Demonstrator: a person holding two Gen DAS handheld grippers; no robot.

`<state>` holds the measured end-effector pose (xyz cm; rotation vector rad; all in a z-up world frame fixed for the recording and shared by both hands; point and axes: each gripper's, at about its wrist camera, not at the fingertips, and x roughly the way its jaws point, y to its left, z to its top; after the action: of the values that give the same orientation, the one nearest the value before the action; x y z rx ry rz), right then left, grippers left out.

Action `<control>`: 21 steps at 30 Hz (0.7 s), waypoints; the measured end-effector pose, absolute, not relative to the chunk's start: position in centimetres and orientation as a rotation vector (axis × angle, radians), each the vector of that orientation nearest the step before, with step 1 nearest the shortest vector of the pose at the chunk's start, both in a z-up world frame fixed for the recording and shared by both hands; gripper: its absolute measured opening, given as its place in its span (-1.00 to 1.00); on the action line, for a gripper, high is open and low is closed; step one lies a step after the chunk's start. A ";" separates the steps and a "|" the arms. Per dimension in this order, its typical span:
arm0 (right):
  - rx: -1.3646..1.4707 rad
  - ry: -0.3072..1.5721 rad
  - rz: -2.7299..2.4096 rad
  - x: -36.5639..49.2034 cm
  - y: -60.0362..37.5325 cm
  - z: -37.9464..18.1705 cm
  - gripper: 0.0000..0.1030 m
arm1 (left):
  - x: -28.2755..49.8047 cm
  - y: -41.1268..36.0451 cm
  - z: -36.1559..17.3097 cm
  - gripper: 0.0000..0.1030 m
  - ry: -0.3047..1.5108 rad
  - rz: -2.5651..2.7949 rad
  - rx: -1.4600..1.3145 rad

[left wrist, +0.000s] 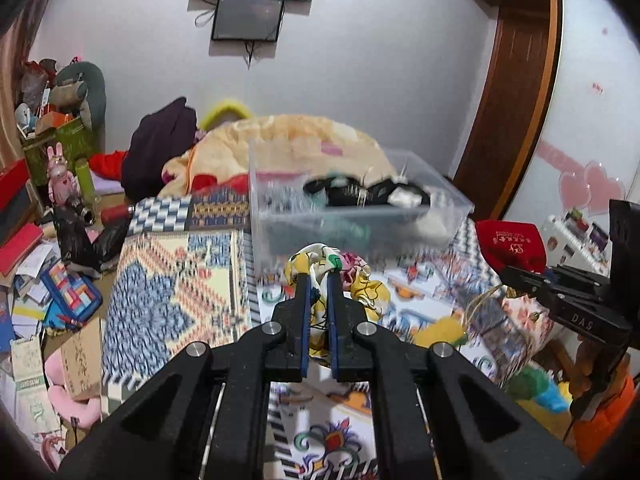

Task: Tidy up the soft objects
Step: 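Grasp the floral scrunchie with the left gripper while the right grasps the red velvet pouch, then drop the scrunchie into the box with the left gripper while the right drops the red pouch in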

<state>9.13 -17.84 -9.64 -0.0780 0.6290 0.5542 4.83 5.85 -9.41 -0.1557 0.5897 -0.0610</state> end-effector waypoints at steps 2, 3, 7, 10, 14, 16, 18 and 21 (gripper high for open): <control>-0.075 0.599 0.557 9.3 -17.6 -8.6 -0.64 | 5.1 5.9 -8.5 -0.87 0.564 -0.059 -0.153; -0.075 0.588 0.558 9.5 -17.5 -8.3 -0.64 | 5.2 5.9 -7.9 -0.87 0.547 -0.056 -0.152; -0.067 0.532 0.561 10.3 -17.0 -6.6 -0.64 | 5.7 6.1 -6.3 -0.87 0.492 -0.048 -0.158; -0.061 0.496 0.563 10.9 -16.6 -5.6 -0.64 | 6.4 6.2 -5.3 -0.87 0.451 -0.028 -0.153; -0.058 0.455 0.570 11.8 -15.8 -4.3 -0.64 | 8.0 6.3 -4.3 -0.87 0.422 -0.010 -0.148; -0.059 0.441 0.572 12.2 -15.5 -4.0 -0.64 | 8.6 6.3 -4.0 -0.87 0.410 -0.006 -0.146; -0.060 0.431 0.572 12.9 -15.1 -3.6 -0.64 | 9.4 6.3 -3.6 -0.87 0.397 -0.006 -0.151; -0.061 0.432 0.579 14.2 -14.4 -3.5 -0.64 | 10.4 6.2 -3.2 -0.87 0.384 -0.003 -0.158</control>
<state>14.22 -14.37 -3.46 -0.0614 0.4321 0.5795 10.44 6.19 -3.23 -0.1580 0.3844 -0.0033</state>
